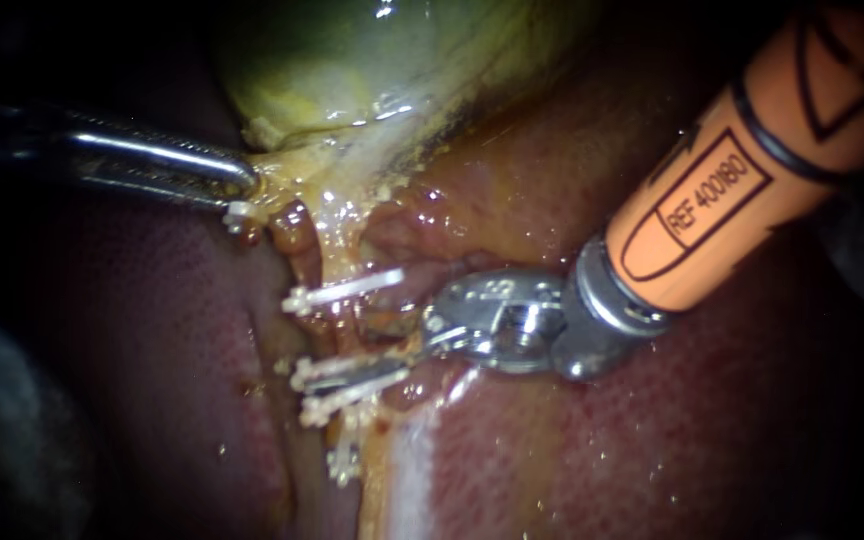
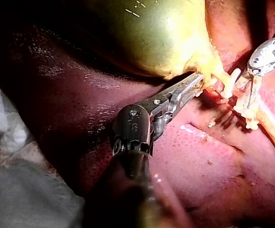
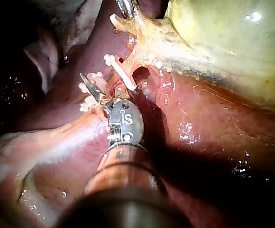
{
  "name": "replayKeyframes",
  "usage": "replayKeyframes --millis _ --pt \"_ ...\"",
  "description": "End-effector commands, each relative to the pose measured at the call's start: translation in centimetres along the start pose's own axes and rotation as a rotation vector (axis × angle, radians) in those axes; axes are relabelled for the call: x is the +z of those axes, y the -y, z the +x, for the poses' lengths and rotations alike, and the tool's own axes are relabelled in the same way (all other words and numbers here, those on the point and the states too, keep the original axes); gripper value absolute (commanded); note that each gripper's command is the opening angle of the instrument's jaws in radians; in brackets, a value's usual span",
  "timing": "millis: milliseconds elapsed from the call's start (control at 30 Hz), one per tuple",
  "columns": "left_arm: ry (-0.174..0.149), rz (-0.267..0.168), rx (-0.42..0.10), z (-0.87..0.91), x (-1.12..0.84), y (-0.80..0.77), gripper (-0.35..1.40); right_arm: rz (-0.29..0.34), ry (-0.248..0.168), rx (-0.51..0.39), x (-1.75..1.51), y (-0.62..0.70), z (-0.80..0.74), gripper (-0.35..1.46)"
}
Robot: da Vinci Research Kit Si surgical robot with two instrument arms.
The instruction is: Go to the cutting position right tube
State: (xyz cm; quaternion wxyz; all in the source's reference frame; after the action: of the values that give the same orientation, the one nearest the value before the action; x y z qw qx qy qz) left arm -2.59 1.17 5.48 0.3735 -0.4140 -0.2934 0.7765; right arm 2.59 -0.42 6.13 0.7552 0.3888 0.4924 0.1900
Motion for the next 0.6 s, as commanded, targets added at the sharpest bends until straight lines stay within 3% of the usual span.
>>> replayKeyframes --millis 33,333,600 --pt "0.0 0.0 0.0 0.0 0.0 0.0 -0.35 0.006 -0.007 0.004 0.03 -0.01 0.02 1.4" --pt "0.0 0.0 0.0 0.0 0.01 0.0 -0.35 0.005 -0.052 0.037 0.25 -0.1 0.14 1.4" --pt "0.0 0.0 0.0 0.0 0.01 0.0 -0.35 0.013 -0.075 0.06 0.26 -0.1 0.16 1.4"
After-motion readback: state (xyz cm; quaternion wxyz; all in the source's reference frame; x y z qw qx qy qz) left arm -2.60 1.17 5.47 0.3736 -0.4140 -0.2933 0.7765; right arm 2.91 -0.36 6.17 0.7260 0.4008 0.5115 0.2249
